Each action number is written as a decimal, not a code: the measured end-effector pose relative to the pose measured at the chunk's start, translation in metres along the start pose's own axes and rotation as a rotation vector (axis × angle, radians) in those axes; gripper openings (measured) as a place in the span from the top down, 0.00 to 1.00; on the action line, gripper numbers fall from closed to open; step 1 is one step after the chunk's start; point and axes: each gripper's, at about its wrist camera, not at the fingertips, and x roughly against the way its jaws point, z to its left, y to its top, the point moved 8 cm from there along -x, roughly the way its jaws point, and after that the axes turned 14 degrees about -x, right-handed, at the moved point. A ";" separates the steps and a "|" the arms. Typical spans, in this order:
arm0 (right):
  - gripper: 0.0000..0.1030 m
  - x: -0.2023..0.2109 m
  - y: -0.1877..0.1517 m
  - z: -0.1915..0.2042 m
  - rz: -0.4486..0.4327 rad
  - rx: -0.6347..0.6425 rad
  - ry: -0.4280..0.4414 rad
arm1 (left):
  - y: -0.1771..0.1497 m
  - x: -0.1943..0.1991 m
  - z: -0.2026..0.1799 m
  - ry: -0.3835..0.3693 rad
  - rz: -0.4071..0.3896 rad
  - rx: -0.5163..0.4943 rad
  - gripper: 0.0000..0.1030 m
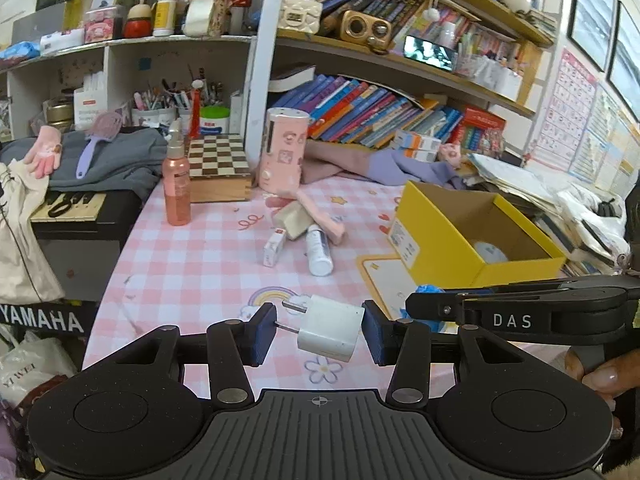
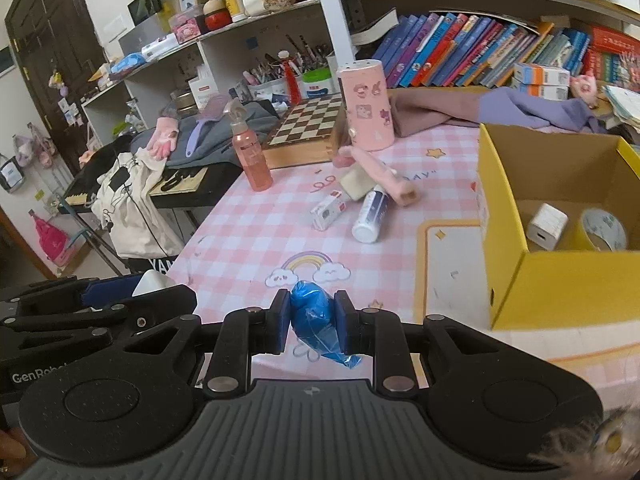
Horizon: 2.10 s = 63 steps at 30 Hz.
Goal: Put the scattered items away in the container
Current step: 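Carry the blue item and white charger plug toward the yellow box with both grippers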
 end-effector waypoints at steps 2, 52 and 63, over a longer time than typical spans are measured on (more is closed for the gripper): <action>0.79 0.005 -0.006 -0.001 -0.002 -0.005 -0.004 | -0.003 0.005 -0.004 -0.008 -0.004 -0.006 0.56; 0.79 0.092 -0.020 -0.139 -0.103 -0.248 -0.294 | 0.026 -0.047 -0.156 -0.382 0.010 -0.221 0.56; 0.79 0.095 -0.007 -0.180 -0.096 -0.285 -0.342 | 0.039 -0.078 -0.189 -0.441 0.028 -0.245 0.56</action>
